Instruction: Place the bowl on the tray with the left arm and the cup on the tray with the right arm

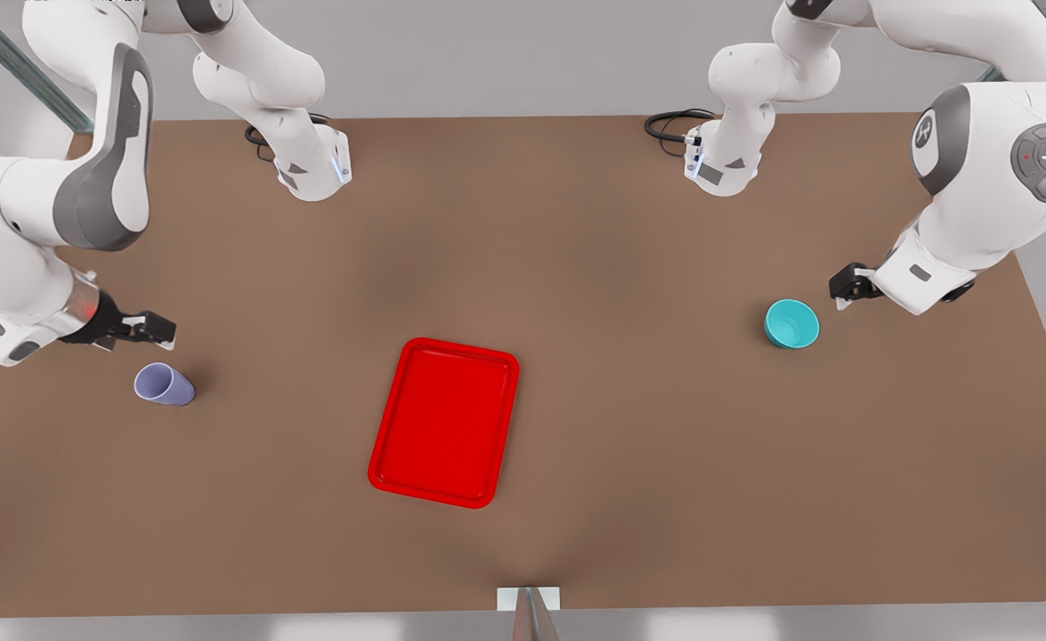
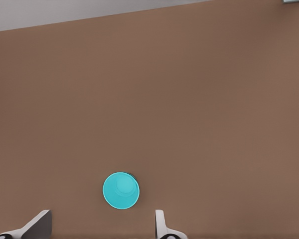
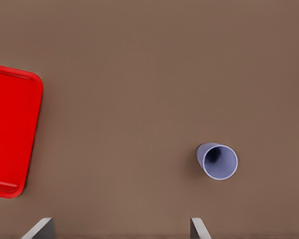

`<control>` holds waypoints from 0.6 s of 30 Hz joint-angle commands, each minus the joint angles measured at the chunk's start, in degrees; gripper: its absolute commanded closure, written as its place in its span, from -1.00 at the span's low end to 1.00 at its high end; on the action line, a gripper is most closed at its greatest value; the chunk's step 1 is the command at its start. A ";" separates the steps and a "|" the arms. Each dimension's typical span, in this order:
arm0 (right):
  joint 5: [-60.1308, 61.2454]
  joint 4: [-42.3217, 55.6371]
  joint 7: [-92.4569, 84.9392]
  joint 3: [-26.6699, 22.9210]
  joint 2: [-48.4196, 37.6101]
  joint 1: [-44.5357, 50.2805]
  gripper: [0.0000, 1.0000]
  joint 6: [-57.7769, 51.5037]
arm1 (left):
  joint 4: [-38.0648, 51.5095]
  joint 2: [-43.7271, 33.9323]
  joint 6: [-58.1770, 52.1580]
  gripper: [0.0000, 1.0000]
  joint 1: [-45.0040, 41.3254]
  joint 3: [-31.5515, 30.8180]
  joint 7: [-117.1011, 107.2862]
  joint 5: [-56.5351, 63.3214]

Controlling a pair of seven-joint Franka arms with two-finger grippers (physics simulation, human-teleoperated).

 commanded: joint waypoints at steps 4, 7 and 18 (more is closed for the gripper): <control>0.00 0.09 -0.44 0.00 0.10 -0.65 -1.00 -1.11 | -0.96 6.05 -2.15 -1.00 3.59 3.77 -2.13 -3.63; 0.00 0.09 -0.53 0.00 0.80 -0.83 -1.00 -1.11 | -9.65 9.32 7.95 -1.00 6.24 10.81 7.80 -14.10; -0.44 0.35 -0.44 0.00 2.48 -1.09 -1.00 -1.47 | -44.03 5.36 45.75 -1.00 6.06 15.03 29.69 -25.70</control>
